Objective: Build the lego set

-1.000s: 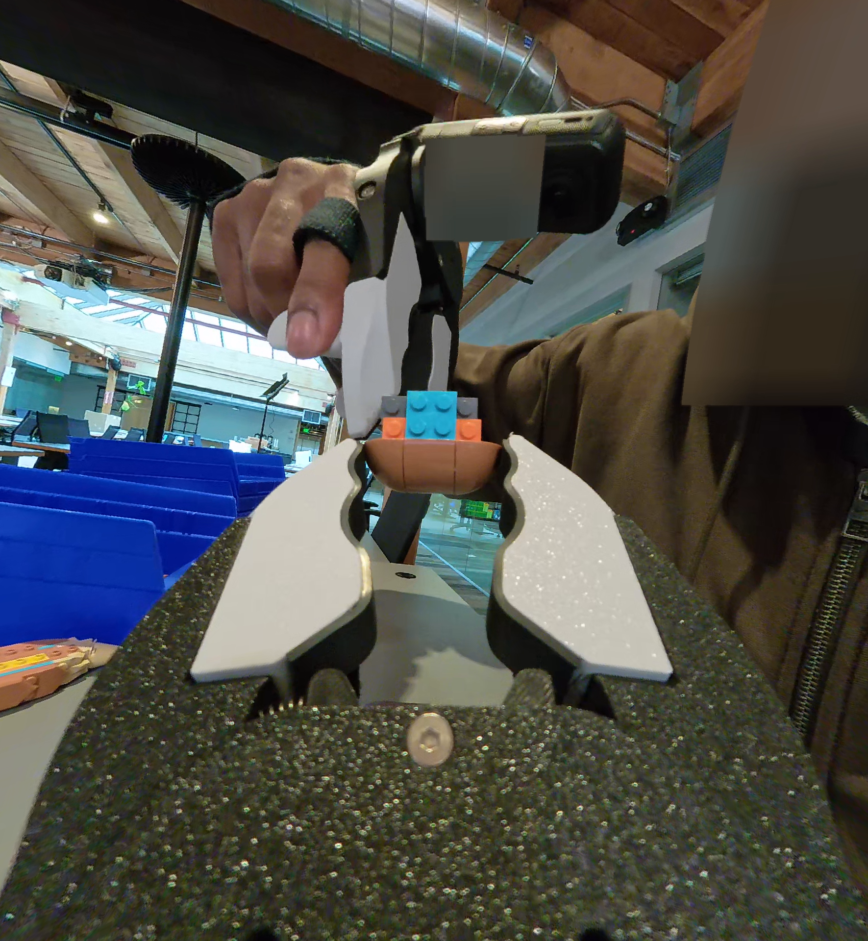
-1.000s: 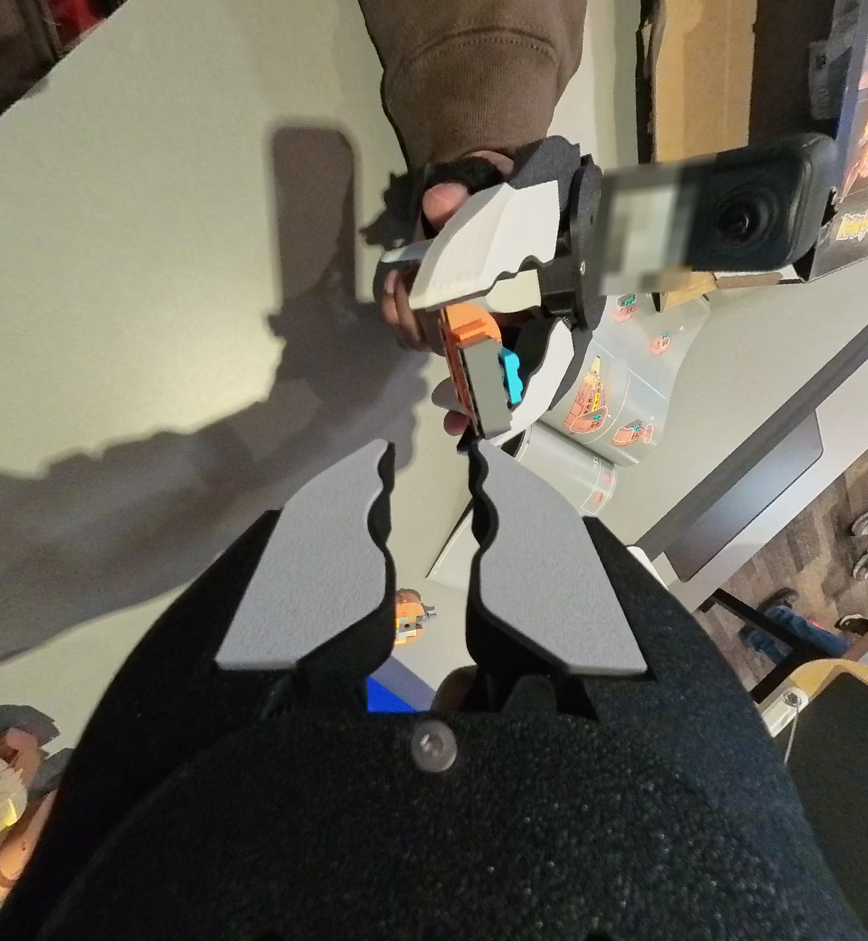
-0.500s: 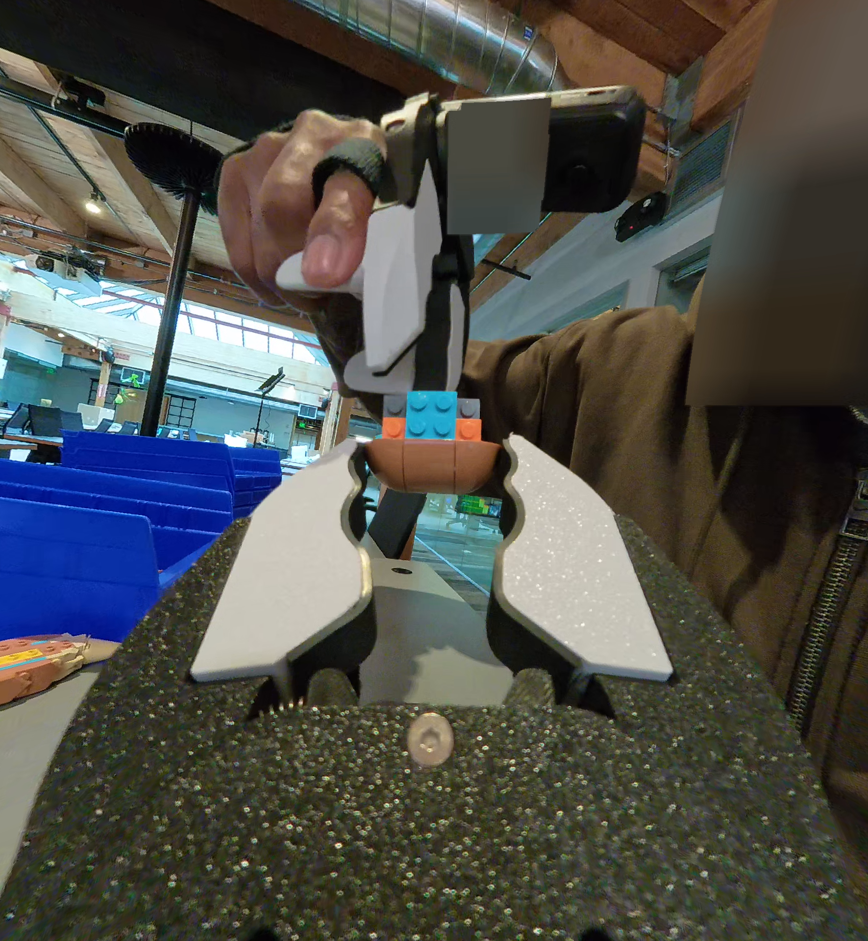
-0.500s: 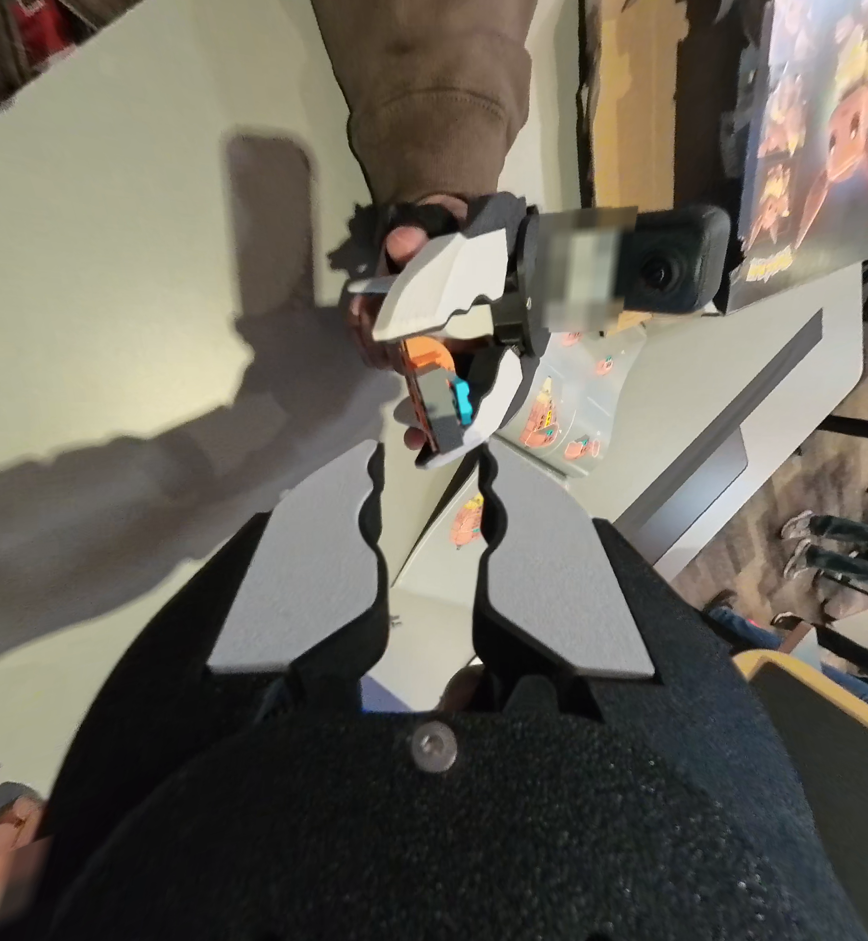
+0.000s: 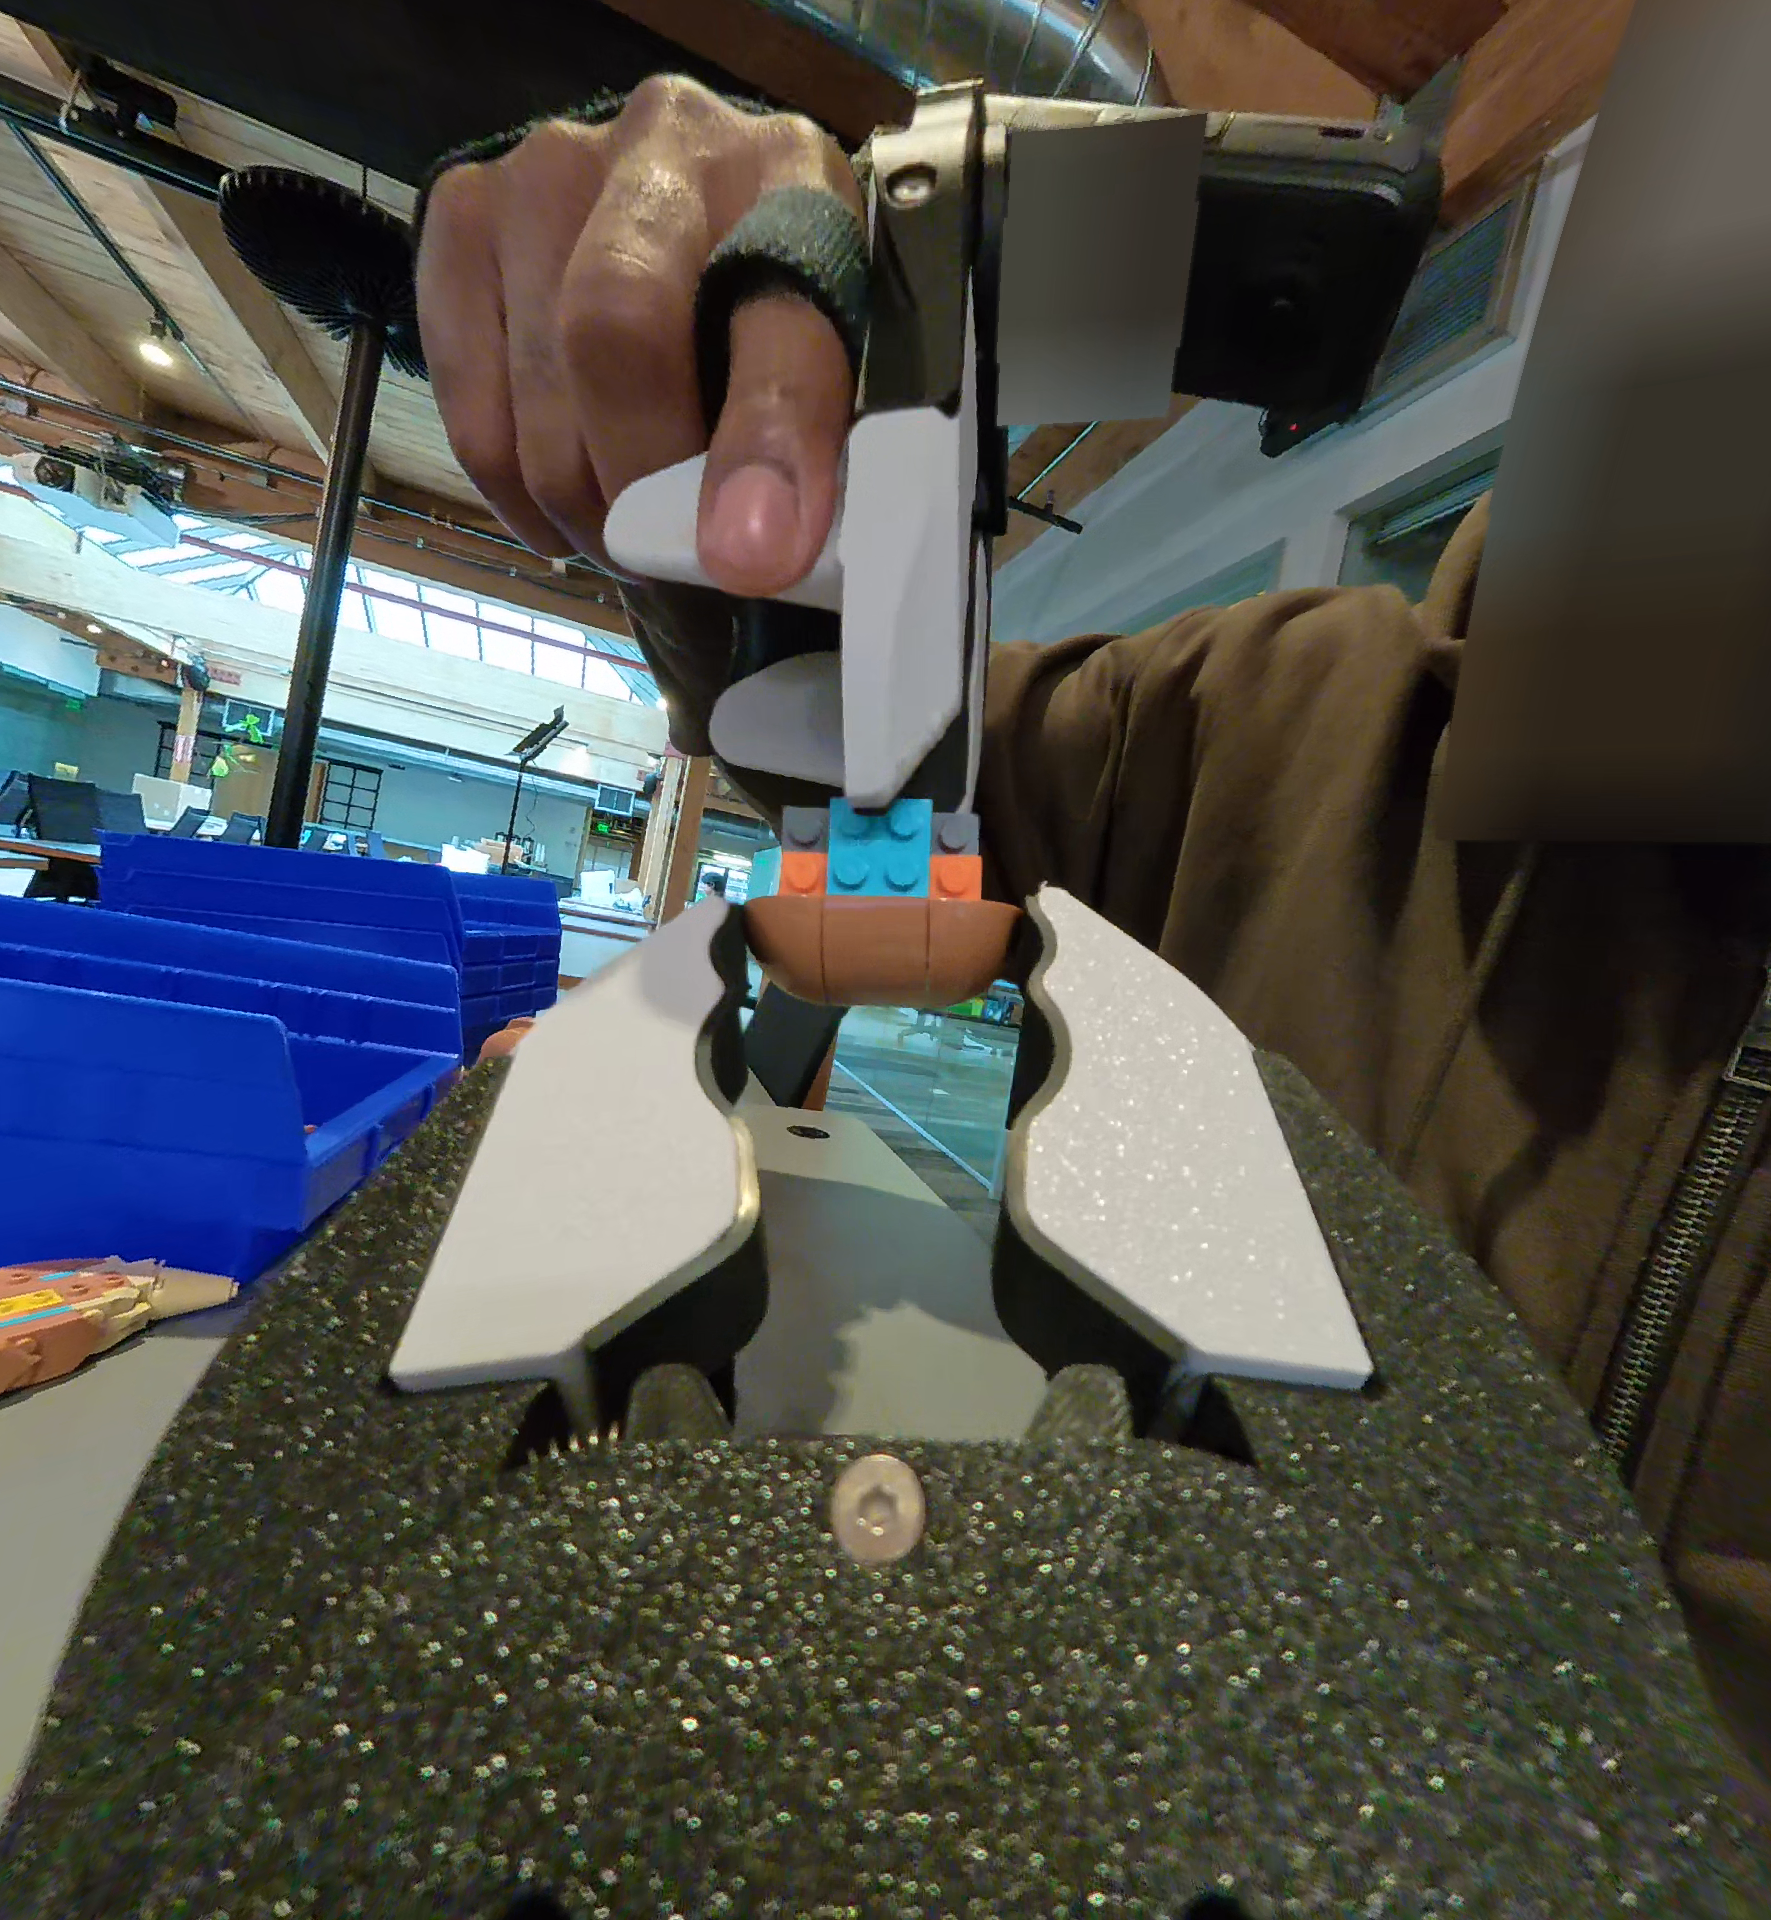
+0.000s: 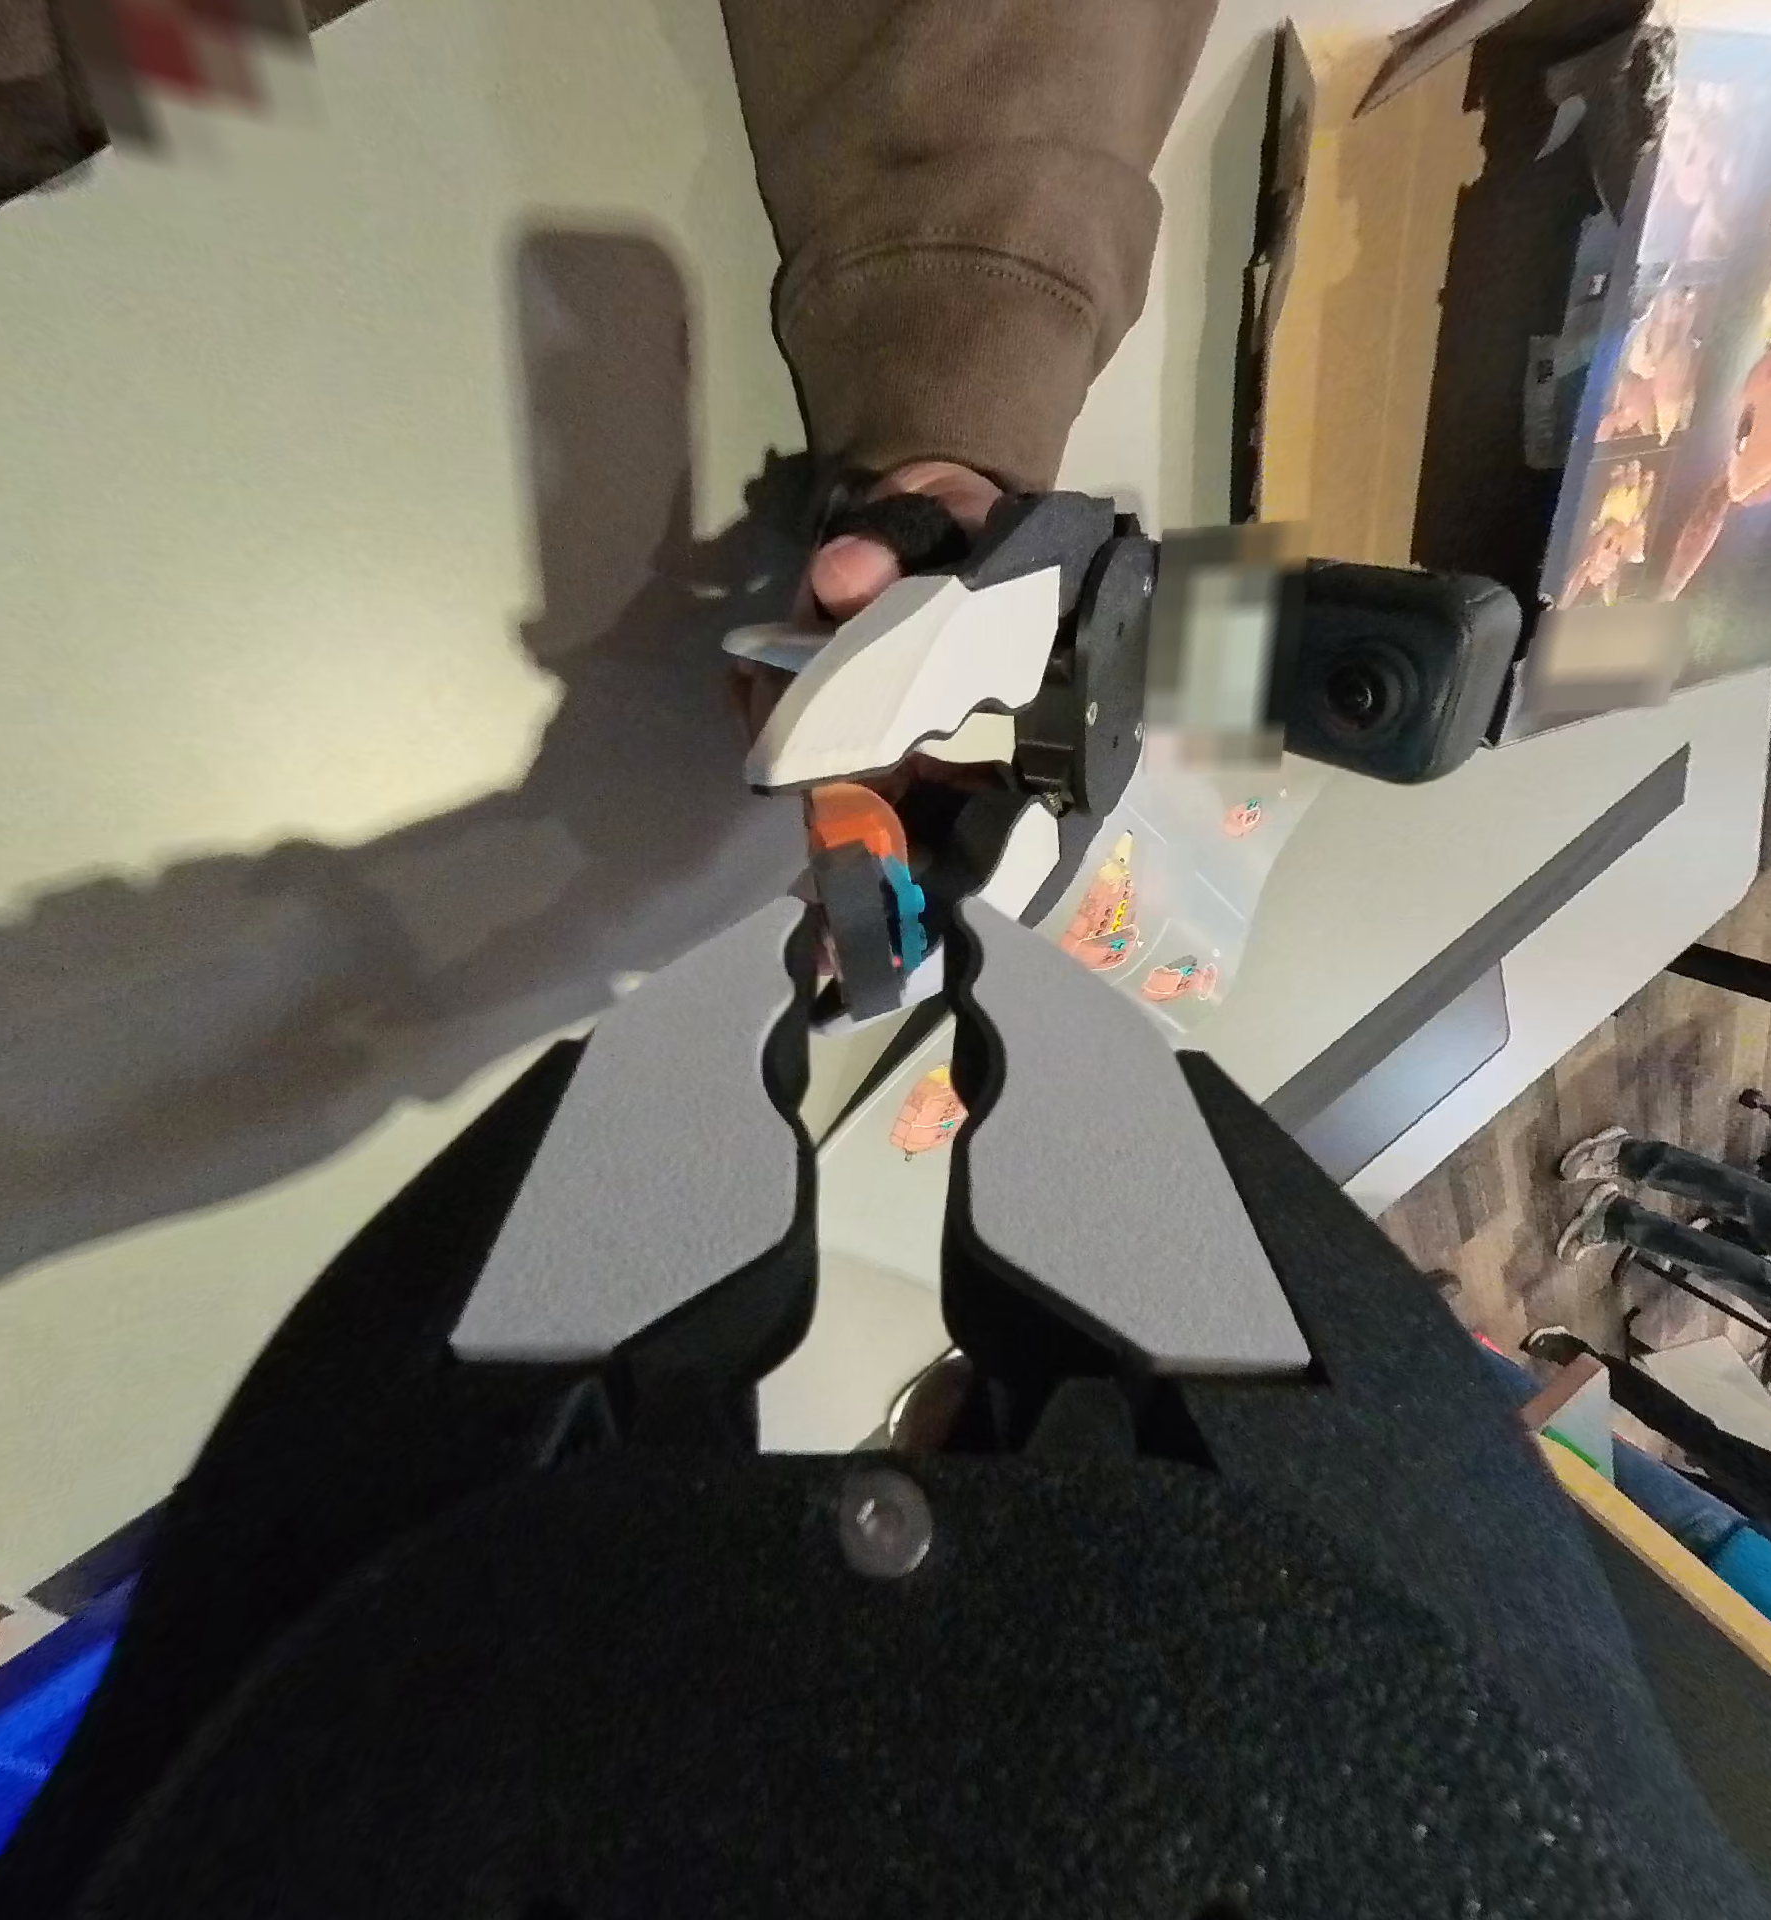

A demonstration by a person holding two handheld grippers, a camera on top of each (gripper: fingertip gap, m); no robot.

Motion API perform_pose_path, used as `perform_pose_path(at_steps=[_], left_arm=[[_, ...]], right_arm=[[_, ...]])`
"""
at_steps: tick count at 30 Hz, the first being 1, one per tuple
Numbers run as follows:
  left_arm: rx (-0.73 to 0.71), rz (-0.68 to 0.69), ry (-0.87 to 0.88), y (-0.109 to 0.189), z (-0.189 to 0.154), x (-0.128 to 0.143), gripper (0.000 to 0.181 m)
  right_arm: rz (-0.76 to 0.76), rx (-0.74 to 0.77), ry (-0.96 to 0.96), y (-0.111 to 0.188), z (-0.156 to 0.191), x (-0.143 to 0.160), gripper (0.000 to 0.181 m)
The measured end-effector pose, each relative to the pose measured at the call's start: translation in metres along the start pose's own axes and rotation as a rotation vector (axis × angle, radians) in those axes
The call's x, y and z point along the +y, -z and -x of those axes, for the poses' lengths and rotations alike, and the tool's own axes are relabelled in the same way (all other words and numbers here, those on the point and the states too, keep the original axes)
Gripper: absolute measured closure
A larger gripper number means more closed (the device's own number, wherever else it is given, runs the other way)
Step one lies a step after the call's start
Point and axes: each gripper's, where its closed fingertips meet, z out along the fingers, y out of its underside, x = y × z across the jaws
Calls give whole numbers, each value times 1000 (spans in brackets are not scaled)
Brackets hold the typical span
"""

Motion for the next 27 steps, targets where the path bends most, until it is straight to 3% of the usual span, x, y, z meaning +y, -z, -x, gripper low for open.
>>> perform_pose_path(at_steps=[27], left_arm=[[42,32,28,-3,-6,6,130]], right_arm=[[1,-68,31,0,6,-2,159]])
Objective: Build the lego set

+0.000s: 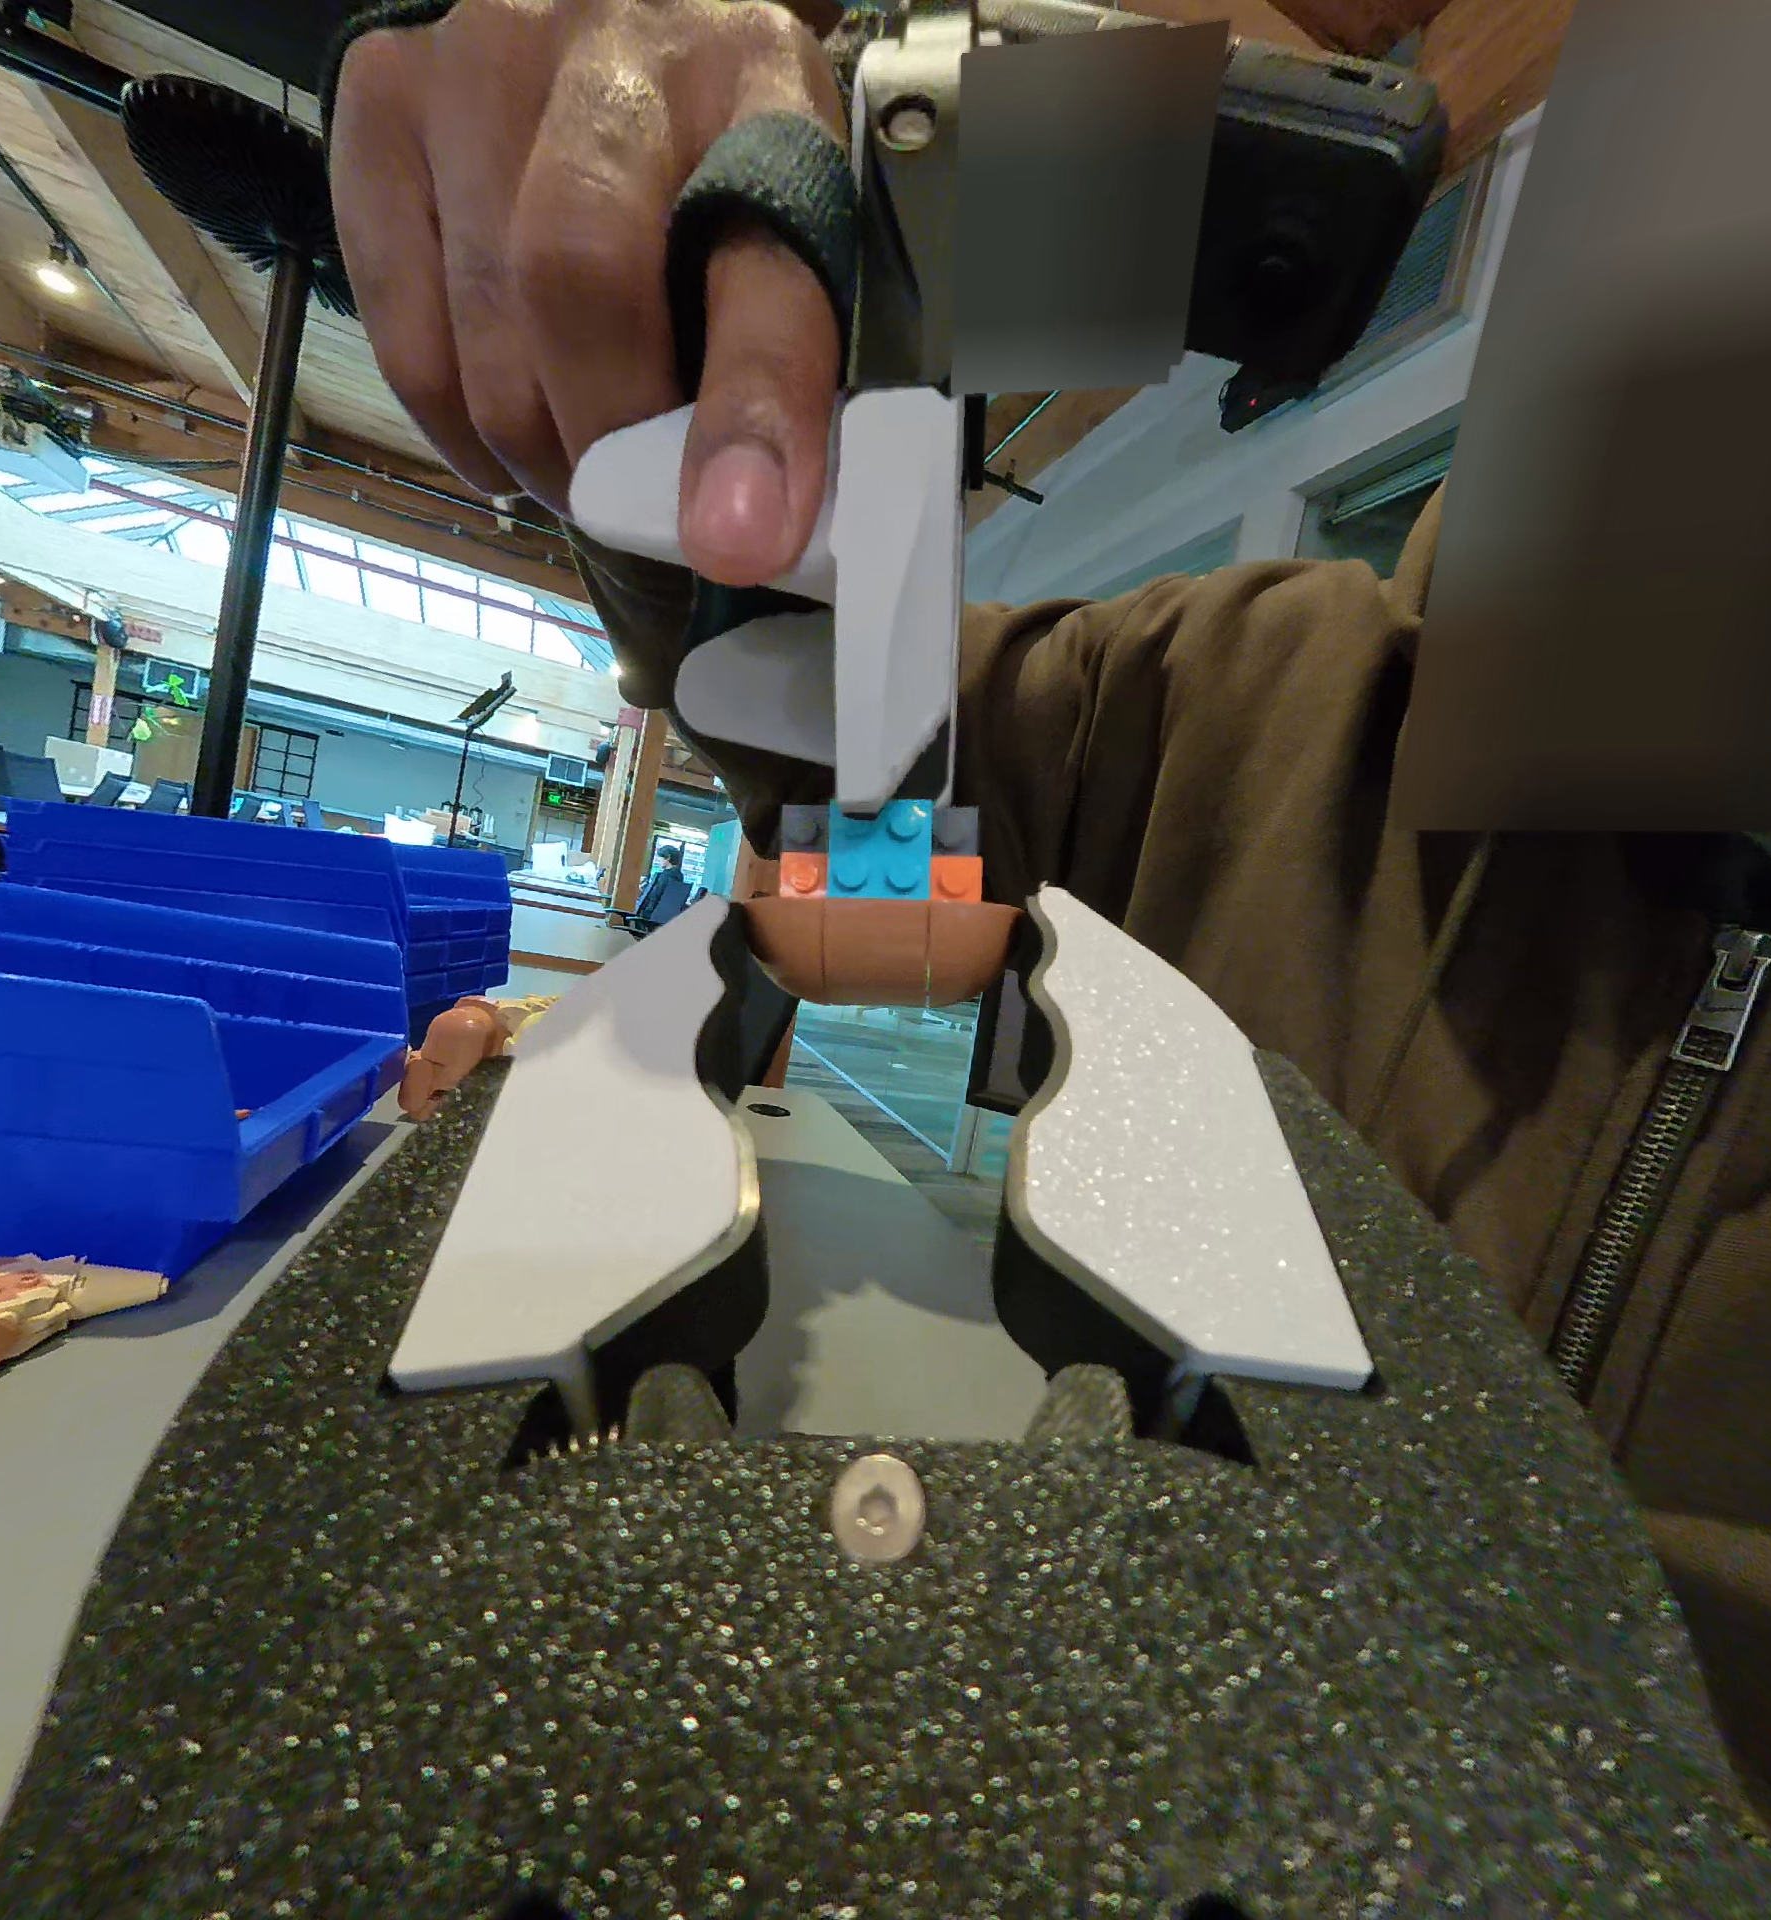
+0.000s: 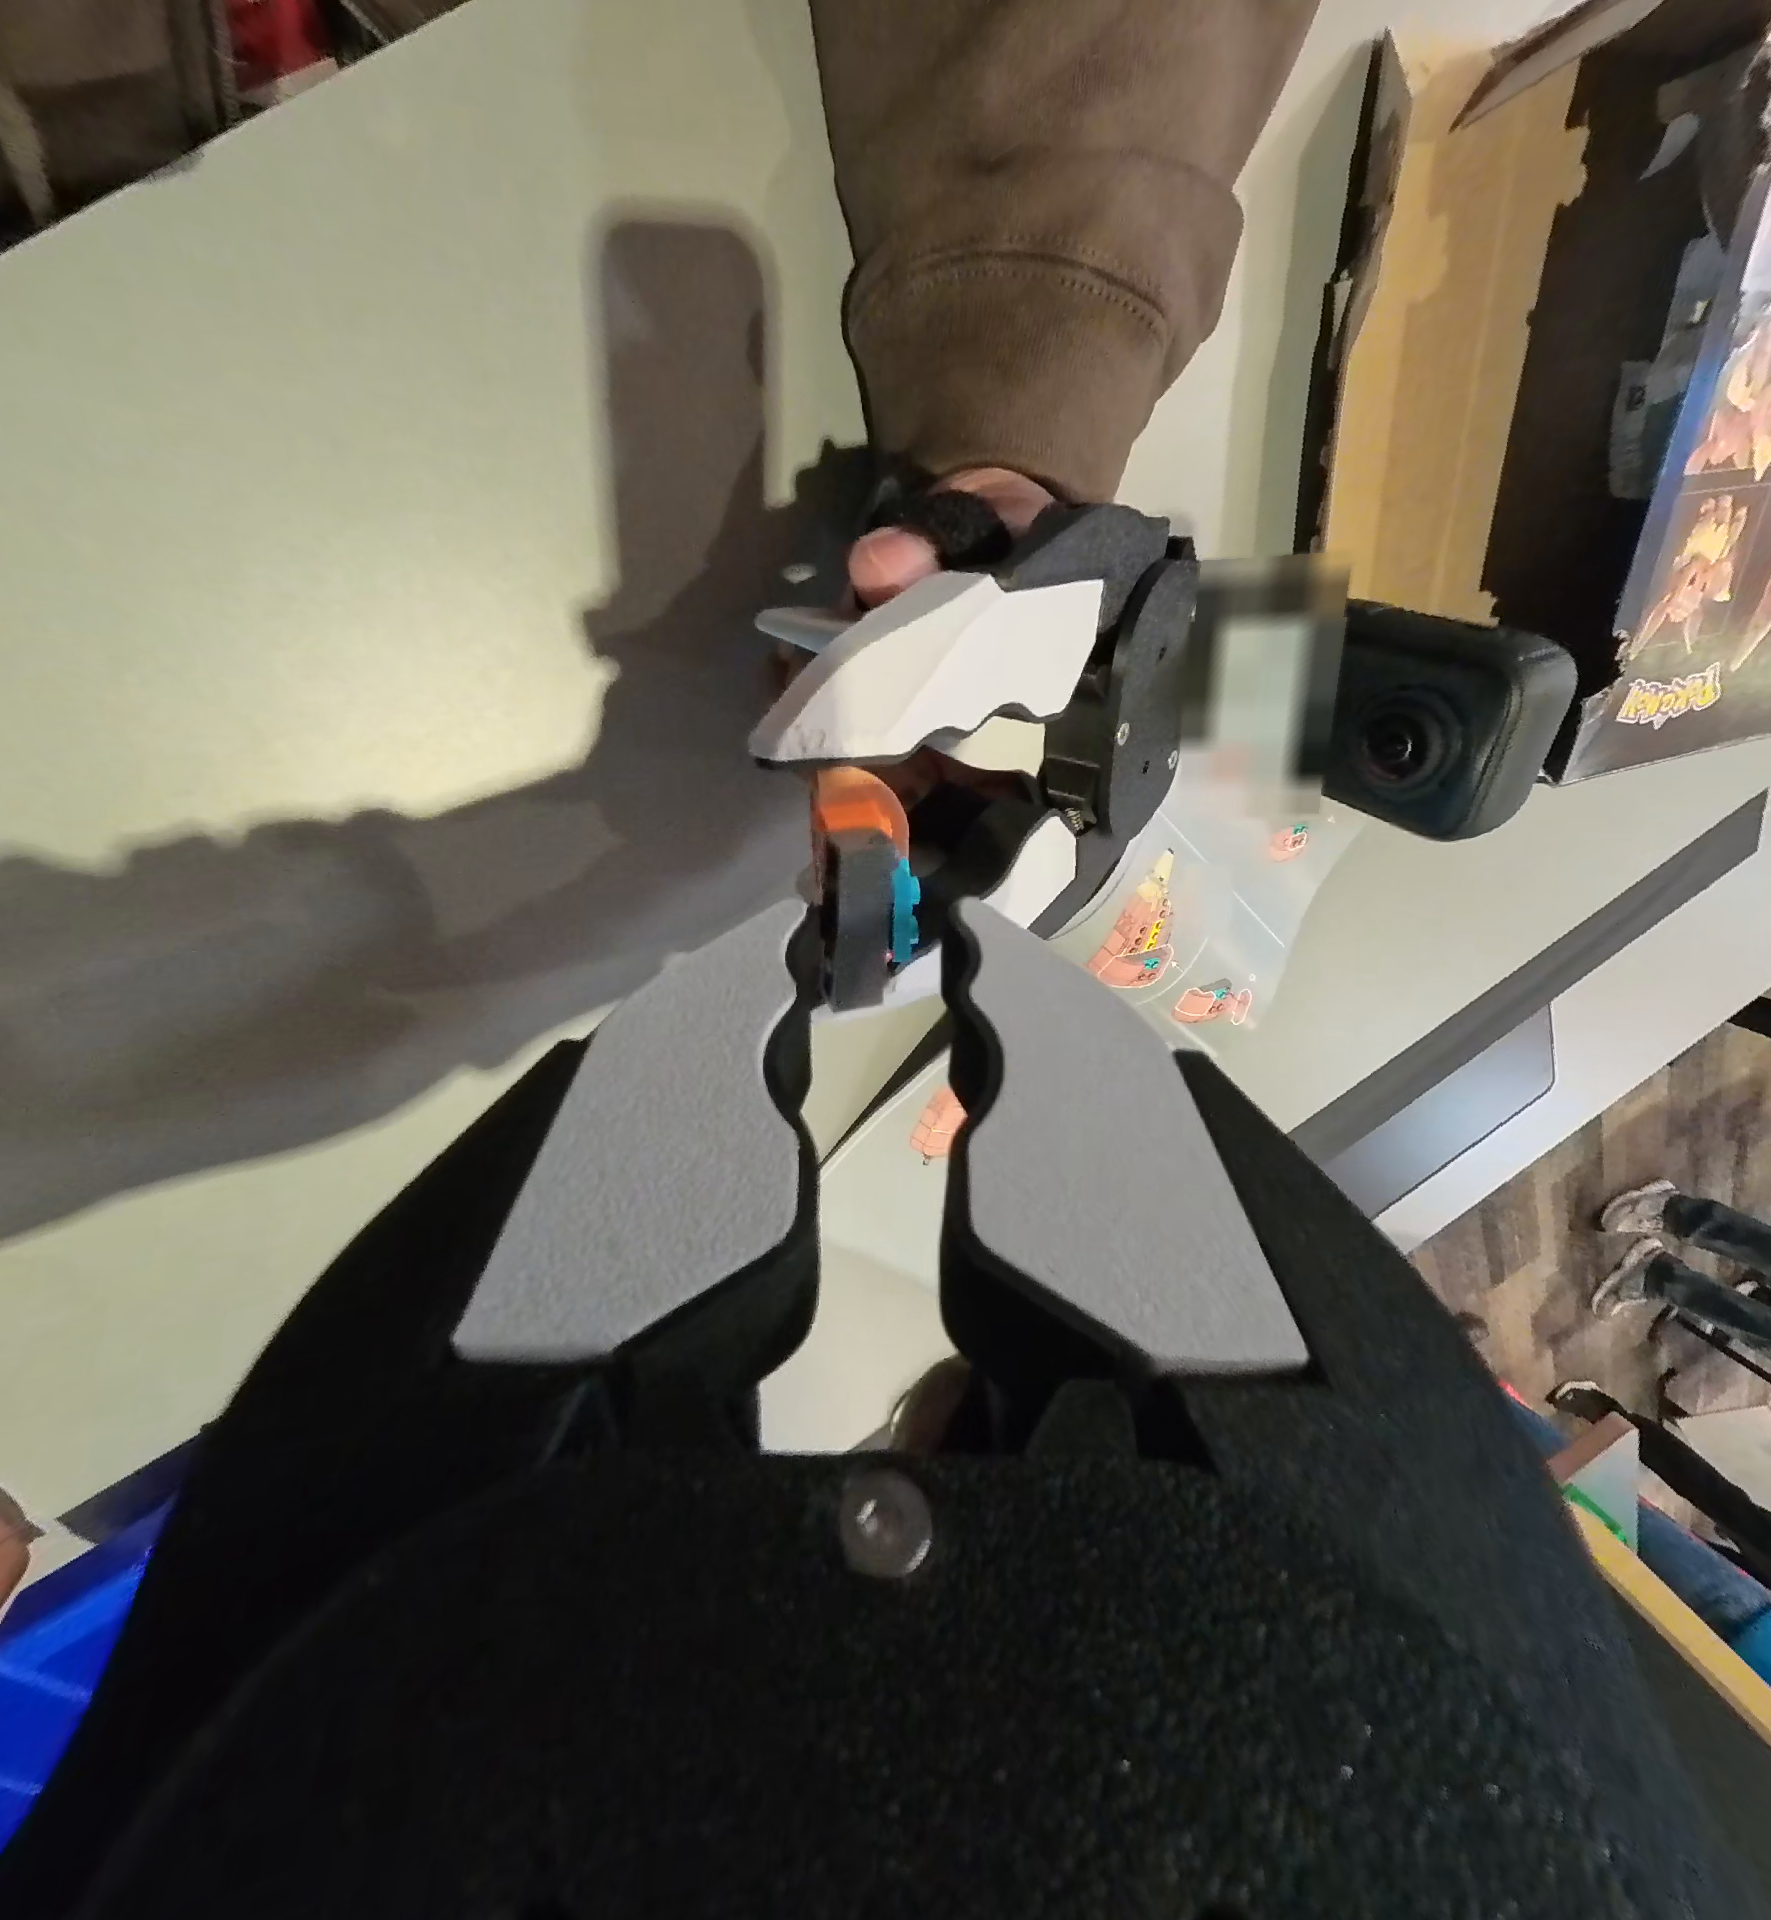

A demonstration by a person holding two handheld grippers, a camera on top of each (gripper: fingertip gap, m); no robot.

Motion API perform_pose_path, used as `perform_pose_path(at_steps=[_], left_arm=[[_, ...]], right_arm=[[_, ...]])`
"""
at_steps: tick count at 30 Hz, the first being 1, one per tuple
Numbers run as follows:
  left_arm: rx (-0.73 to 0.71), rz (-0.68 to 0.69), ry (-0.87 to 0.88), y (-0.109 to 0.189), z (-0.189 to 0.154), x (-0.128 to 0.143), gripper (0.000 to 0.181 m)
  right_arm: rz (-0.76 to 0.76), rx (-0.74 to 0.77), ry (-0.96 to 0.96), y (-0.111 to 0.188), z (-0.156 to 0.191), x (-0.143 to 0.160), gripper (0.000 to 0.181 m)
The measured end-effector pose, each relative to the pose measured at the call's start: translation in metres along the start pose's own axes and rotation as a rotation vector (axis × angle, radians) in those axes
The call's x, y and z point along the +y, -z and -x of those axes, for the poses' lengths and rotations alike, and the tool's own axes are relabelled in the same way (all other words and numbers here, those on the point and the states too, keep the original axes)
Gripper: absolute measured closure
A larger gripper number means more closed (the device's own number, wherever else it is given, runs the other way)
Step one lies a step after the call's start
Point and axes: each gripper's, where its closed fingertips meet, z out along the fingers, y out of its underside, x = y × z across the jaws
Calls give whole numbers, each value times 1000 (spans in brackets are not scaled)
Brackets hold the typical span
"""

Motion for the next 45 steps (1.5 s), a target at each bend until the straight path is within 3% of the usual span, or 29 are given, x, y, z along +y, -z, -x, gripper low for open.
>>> perform_pose_path(at_steps=[45], left_arm=[[-13,52,13,-1,3,11,131]], right_arm=[[19,-59,11,-10,10,5,166]])
